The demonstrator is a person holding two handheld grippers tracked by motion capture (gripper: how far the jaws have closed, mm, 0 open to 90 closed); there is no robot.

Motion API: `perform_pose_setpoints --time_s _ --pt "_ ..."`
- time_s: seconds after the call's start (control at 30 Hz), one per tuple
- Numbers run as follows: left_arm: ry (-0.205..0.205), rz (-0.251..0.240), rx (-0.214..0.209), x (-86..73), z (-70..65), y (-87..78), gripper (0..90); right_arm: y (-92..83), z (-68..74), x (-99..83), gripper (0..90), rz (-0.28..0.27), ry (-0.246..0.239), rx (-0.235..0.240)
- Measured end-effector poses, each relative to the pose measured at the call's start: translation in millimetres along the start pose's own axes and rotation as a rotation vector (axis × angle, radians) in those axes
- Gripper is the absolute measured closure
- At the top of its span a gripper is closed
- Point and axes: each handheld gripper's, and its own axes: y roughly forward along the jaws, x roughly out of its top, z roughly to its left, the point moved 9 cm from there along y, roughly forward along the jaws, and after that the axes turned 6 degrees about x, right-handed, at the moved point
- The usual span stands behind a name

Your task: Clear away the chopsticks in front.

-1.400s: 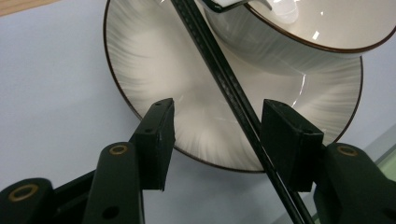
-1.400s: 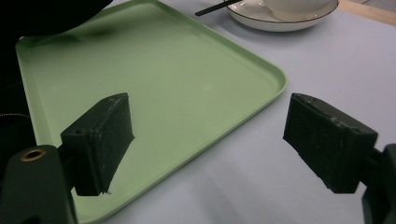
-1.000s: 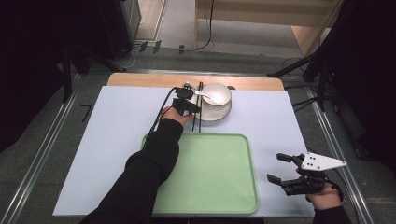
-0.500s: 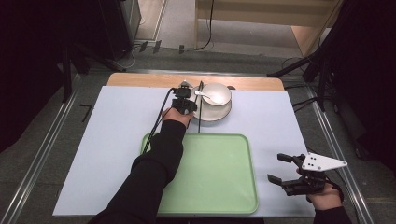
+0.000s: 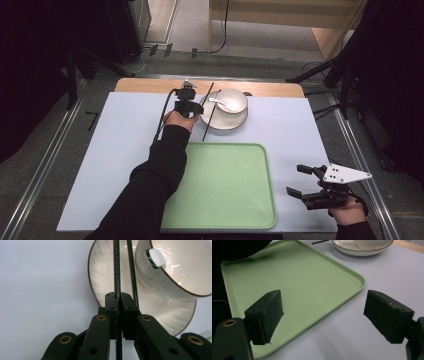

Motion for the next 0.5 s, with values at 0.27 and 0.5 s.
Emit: perform_pose_setpoints --time_s 0.27,0.5 --pt "0.054 0.024 -0.031 -24.0 15.5 -29.2 85.9 0.7 1.4 0.1 16.3 0.007 -0.001 -0.002" --pt "0.073 0.005 -0.062 -52.9 27.6 -54.5 86.0 1.6 1.4 0.1 16.3 0.015 -0.004 -0.005"
